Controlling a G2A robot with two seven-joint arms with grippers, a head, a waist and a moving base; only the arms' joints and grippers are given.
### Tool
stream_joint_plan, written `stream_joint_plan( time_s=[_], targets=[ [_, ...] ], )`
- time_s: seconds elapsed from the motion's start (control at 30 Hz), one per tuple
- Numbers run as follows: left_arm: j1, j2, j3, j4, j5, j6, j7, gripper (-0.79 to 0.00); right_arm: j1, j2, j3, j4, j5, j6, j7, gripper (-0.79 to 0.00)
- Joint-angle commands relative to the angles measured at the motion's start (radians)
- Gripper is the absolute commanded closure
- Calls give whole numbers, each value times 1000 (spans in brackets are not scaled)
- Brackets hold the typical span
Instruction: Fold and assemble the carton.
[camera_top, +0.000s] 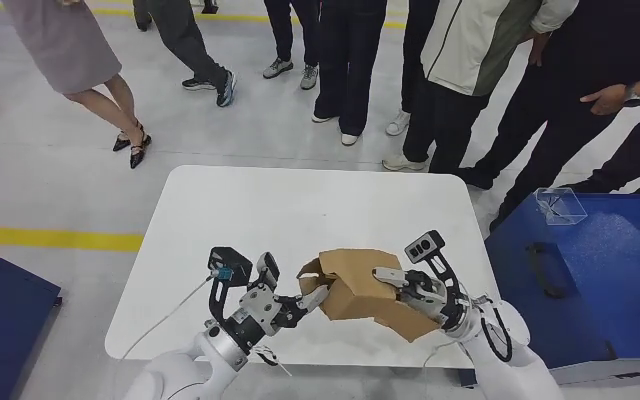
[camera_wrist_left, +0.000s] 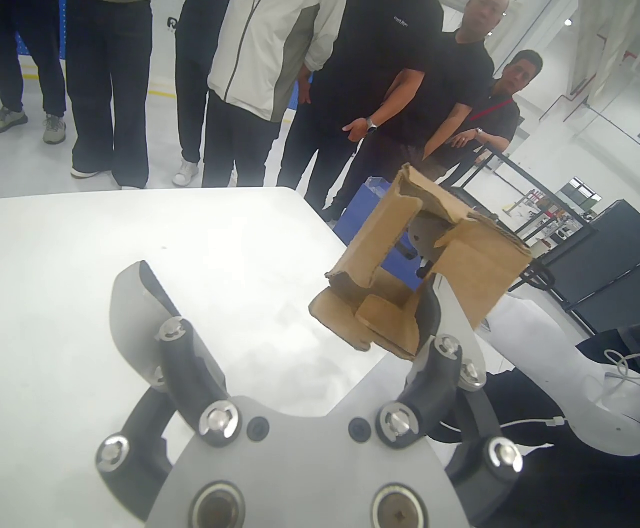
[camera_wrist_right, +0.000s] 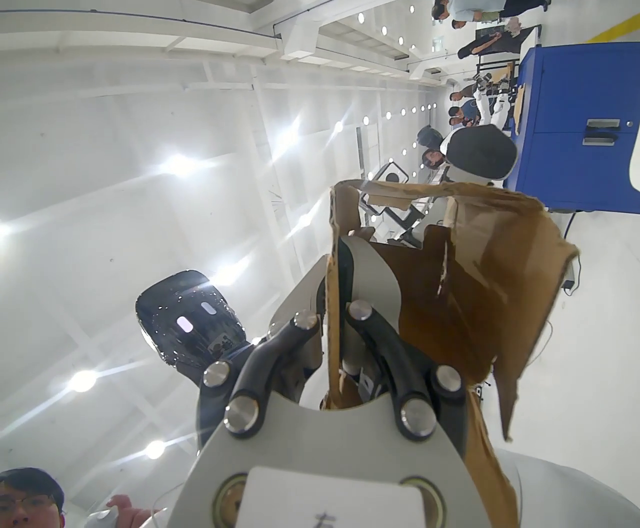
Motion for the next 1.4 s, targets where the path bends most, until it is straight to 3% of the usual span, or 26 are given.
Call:
stream_joint_plan(
  time_s=[0.0, 0.33, 0.53, 0.73, 1.37],
  targets=[
    [-9, -1, 9, 6, 3, 9, -10, -785, -3, 0, -2, -1, 1, 3, 4, 0],
    [-25, -6, 50, 1, 18, -3, 1, -785, 1, -4, -18, 10, 58, 40, -18, 0],
    [44, -1, -38, -52, -58, -36, 95, -785, 22, -10, -15, 37, 166, 87, -61, 0],
    [92, 8, -115, -54, -57, -24, 43, -785, 28, -11, -13, 35, 199, 123, -59, 0],
    [12, 4, -47, 18, -47, -12, -64, -785, 1, -8, -35, 5, 121, 131, -23, 0]
  ],
)
